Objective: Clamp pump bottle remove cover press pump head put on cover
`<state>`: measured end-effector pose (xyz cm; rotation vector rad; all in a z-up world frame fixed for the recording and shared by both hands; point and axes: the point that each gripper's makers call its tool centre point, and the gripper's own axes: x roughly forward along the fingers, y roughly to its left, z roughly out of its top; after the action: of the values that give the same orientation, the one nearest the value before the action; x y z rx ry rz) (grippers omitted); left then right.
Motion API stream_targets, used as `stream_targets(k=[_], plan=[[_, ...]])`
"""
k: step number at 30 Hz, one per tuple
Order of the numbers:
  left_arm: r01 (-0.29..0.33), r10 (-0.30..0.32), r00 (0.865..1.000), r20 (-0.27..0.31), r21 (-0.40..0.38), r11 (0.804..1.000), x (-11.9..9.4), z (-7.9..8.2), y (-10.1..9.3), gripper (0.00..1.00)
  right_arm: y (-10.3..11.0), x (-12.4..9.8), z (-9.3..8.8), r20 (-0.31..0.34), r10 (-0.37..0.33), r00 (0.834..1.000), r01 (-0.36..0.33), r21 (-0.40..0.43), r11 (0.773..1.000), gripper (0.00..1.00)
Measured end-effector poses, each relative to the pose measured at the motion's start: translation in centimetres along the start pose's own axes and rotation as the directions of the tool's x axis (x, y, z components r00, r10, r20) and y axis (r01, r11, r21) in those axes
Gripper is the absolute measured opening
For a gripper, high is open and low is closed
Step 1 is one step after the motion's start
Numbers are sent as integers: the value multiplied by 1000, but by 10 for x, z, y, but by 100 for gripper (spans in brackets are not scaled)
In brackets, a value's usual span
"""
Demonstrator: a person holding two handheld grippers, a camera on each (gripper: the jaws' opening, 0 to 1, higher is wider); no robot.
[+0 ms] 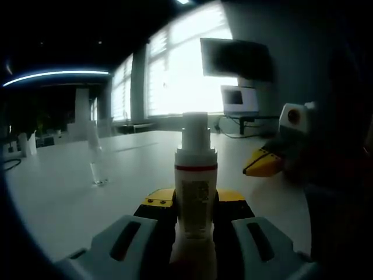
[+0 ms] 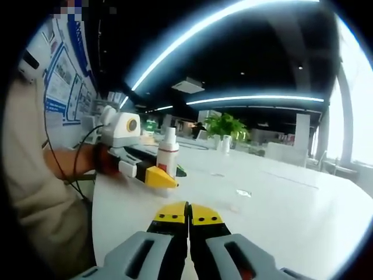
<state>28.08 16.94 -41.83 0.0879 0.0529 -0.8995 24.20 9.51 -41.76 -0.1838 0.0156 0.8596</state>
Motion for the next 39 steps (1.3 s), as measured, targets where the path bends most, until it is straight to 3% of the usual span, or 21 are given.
stream_targets(k=[26, 39], plan=[[0, 0, 1000, 1, 5, 1000, 0, 0, 0, 14, 1, 2, 0, -5, -17, 1000, 17, 50, 999, 0], [-1, 1, 1000, 0, 3, 1000, 0, 0, 0, 14, -5, 3, -1, -17, -55, 998, 56, 11, 998, 0]])
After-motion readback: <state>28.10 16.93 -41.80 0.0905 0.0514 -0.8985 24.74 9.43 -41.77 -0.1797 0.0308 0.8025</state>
